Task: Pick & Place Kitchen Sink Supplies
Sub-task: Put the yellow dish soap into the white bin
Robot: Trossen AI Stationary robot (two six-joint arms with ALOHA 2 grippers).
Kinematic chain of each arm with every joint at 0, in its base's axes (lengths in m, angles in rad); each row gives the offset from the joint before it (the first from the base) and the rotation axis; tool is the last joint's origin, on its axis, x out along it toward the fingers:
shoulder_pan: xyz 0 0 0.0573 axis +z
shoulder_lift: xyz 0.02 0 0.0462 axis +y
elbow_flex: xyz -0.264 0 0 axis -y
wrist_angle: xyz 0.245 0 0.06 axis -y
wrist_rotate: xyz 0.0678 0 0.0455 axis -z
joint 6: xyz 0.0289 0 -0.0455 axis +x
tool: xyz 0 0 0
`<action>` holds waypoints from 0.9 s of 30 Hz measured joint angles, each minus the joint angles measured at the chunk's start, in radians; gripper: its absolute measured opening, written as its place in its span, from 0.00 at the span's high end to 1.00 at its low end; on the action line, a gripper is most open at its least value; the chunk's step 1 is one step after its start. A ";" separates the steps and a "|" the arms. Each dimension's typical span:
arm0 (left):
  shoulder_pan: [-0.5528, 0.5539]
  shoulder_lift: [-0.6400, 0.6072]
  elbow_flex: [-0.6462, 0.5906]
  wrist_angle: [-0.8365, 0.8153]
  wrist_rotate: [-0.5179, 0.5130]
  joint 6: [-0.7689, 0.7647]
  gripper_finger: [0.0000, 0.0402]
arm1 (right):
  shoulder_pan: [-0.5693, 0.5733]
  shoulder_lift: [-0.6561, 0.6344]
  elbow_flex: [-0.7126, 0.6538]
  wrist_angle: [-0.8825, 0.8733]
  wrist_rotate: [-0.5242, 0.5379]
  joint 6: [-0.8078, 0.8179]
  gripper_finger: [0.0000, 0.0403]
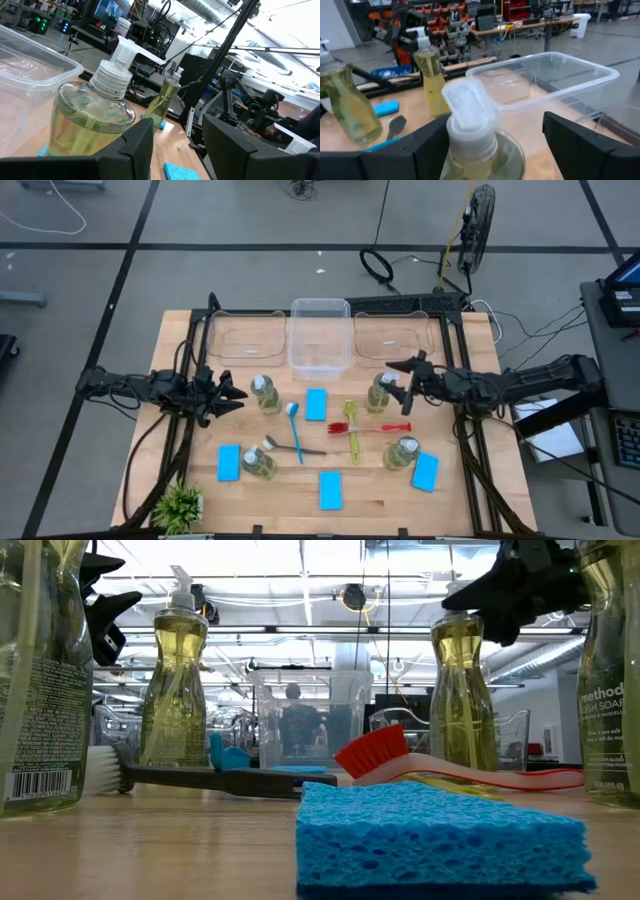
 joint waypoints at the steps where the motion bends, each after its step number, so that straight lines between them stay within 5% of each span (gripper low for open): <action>1: 0.000 0.000 0.000 0.000 0.000 0.000 0.58 | -0.004 0.006 0.000 0.010 -0.001 0.000 0.26; 13: 0.000 0.000 0.000 0.000 0.000 0.000 0.58 | -0.009 0.042 0.000 0.024 -0.001 0.050 0.39; 27: 0.000 0.000 0.000 0.000 0.000 0.001 0.58 | -0.010 0.043 0.000 0.081 0.006 0.034 0.74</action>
